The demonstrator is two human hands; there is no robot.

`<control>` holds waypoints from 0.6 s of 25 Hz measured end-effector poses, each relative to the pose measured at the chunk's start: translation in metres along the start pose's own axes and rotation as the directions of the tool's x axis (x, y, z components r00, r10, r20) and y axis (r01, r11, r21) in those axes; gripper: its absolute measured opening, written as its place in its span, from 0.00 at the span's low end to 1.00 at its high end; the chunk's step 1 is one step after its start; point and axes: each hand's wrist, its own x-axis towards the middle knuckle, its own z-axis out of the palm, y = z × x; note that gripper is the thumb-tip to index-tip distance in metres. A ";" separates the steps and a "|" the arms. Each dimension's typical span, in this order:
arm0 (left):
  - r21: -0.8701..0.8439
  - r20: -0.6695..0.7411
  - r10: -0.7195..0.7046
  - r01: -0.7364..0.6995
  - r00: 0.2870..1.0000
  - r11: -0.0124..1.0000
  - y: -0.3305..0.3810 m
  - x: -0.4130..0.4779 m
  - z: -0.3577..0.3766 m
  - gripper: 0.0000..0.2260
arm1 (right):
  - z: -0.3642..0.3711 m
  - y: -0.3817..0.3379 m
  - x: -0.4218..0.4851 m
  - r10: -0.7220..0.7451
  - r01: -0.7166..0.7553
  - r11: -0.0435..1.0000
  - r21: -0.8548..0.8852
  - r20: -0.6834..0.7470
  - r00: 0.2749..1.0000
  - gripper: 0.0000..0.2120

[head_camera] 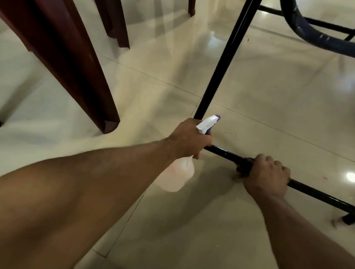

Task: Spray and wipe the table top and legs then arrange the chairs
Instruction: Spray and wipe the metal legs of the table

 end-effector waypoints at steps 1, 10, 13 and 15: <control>-0.019 -0.020 -0.014 0.014 1.000 1.000 -0.001 0.000 -0.005 0.06 | -0.002 -0.025 -0.001 -0.053 0.053 0.998 0.033 -0.002 0.999 0.19; -0.052 -0.068 -0.035 0.032 0.997 0.998 -0.009 -0.008 -0.041 0.04 | 0.024 -0.069 -0.014 -0.091 0.107 0.978 0.178 -0.096 0.991 0.37; -0.058 -0.087 -0.052 0.047 0.995 0.997 -0.018 -0.014 -0.047 0.03 | 0.019 -0.085 -0.024 -0.063 0.090 0.941 0.325 -0.092 0.994 0.36; -0.044 -0.092 -0.068 0.064 0.993 0.997 -0.022 -0.018 -0.050 0.02 | 0.015 -0.098 -0.028 -0.364 0.381 0.875 0.298 -0.112 0.925 0.37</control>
